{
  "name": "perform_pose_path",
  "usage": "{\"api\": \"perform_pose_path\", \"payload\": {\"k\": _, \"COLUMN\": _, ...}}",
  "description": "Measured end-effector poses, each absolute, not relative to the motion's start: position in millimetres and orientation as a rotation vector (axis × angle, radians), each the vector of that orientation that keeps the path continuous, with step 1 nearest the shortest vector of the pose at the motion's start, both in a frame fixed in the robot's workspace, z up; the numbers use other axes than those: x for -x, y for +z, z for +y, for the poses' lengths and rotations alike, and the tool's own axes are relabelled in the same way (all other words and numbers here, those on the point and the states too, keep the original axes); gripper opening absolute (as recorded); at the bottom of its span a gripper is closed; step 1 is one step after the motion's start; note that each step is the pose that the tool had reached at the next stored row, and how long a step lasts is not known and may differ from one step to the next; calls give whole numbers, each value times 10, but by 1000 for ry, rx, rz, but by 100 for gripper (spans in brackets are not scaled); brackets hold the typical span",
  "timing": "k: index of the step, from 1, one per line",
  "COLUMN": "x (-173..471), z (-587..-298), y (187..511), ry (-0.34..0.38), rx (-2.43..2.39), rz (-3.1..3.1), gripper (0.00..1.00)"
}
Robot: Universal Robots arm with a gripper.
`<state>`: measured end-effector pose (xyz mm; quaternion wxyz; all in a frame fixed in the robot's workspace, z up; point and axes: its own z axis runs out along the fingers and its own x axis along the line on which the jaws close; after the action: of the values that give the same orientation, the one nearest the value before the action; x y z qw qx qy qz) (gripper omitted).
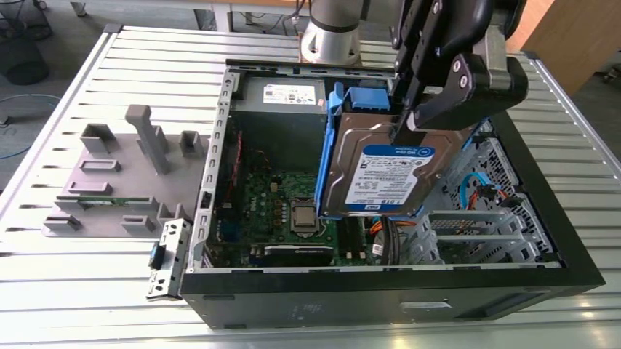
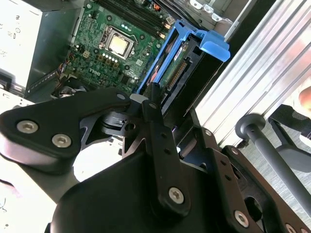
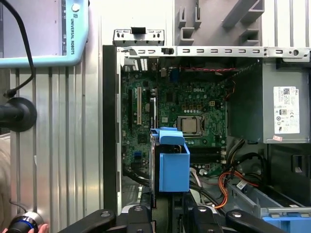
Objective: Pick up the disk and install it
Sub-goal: 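Pick up the disk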
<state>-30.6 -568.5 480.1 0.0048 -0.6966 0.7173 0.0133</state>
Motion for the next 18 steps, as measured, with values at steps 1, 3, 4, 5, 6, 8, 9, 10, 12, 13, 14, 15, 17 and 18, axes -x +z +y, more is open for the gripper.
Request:
{"api": "perform_pose_path", "payload": {"k": 1, "x": 306, "z": -5689, "y": 4799, "ry": 41, "rx": 2182, "rz": 2247, "gripper": 35}}
{"api": "perform_pose_path", "payload": {"k": 3, "x": 306, "z": -5693, "y": 4797, "ry": 41, "rx": 2182, "rz": 2247, "gripper": 35}}
{"api": "perform_pose_path", "payload": {"k": 4, "x": 303, "z": -5694, "y": 4797, "ry": 41, "rx": 2182, "rz": 2247, "gripper": 35}}
{"api": "perform_pose_path", "payload": {"k": 5, "x": 297, "z": -5694, "y": 4796, "ry": 41, "rx": 2182, "rz": 2247, "gripper": 35}}
{"api": "perform_pose_path", "payload": {"k": 6, "x": 288, "z": -5694, "y": 4794, "ry": 41, "rx": 2182, "rz": 2247, "gripper": 35}}
{"api": "perform_pose_path", "payload": {"k": 8, "x": 258, "z": -5695, "y": 4792, "ry": 42, "rx": 2182, "rz": 2247, "gripper": 35}}
{"api": "perform_pose_path", "payload": {"k": 9, "x": 239, "z": -5695, "y": 4791, "ry": 42, "rx": 2182, "rz": 2247, "gripper": 35}}
{"api": "perform_pose_path", "payload": {"k": 10, "x": 219, "z": -5695, "y": 4791, "ry": 42, "rx": 2183, "rz": 2248, "gripper": 35}}
{"api": "perform_pose_path", "payload": {"k": 12, "x": 180, "z": -5695, "y": 4790, "ry": 43, "rx": 2183, "rz": 2248, "gripper": 35}}
{"api": "perform_pose_path", "payload": {"k": 13, "x": 160, "z": -5695, "y": 4789, "ry": 43, "rx": 2183, "rz": 2248, "gripper": 35}}
{"api": "perform_pose_path", "payload": {"k": 14, "x": 141, "z": -5695, "y": 4789, "ry": 44, "rx": 2183, "rz": 2248, "gripper": 35}}
{"api": "perform_pose_path", "payload": {"k": 15, "x": 124, "z": -5694, "y": 4788, "ry": 44, "rx": 2183, "rz": 2249, "gripper": 35}}
{"api": "perform_pose_path", "payload": {"k": 17, "x": 90, "z": -5695, "y": 4785, "ry": 44, "rx": 2183, "rz": 2249, "gripper": 35}}
{"api": "perform_pose_path", "payload": {"k": 18, "x": 71, "z": -5694, "y": 4784, "ry": 44, "rx": 2183, "rz": 2249, "gripper": 35}}
